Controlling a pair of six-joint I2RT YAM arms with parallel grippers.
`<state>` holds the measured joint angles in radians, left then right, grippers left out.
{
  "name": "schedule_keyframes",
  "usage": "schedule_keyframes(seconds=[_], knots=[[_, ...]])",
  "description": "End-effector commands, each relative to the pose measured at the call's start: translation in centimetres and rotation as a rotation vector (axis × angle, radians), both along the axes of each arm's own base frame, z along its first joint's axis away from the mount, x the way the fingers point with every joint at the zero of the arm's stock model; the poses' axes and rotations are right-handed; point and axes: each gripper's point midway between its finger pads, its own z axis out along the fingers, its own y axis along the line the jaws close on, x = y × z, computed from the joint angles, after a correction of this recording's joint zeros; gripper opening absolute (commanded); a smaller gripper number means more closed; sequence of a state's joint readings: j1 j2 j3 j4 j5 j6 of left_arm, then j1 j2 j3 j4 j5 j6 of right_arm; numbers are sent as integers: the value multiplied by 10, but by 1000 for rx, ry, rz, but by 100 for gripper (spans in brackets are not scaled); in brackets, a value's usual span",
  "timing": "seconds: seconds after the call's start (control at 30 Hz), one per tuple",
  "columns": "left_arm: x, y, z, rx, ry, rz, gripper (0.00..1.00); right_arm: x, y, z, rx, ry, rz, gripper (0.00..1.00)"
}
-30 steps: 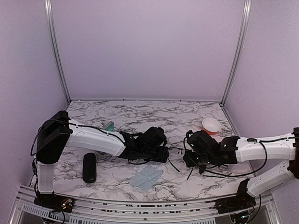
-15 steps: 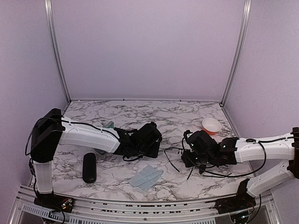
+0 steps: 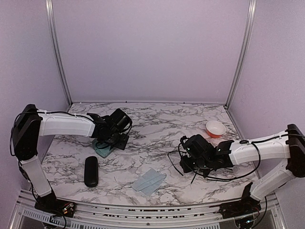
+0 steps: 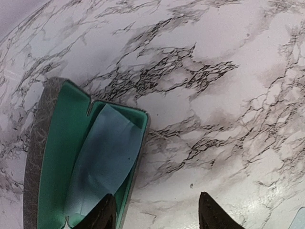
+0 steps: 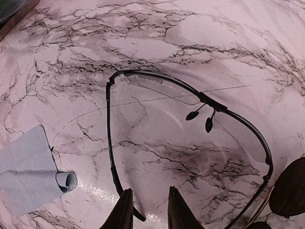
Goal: Organize the sunglasses
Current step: Adjust the folded cleaning cloth with the sunglasses case.
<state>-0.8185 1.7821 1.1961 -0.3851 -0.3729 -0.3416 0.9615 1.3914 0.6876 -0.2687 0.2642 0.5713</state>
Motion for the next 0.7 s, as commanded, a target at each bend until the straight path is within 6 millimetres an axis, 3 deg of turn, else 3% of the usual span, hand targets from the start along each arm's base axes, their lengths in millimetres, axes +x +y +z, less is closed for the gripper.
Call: schedule_keyframes(seconds=[0.0, 0.17, 0.67], knots=[[-13, 14, -17, 63, 97, -45, 67, 7, 17, 14, 51, -17, 18, 25], [-9, 20, -29, 131, 114, -66, 72, 6, 14, 12, 48, -16, 14, 25], [7, 33, -57, 243, 127, -63, 73, 6, 15, 7, 34, -8, 20, 25]])
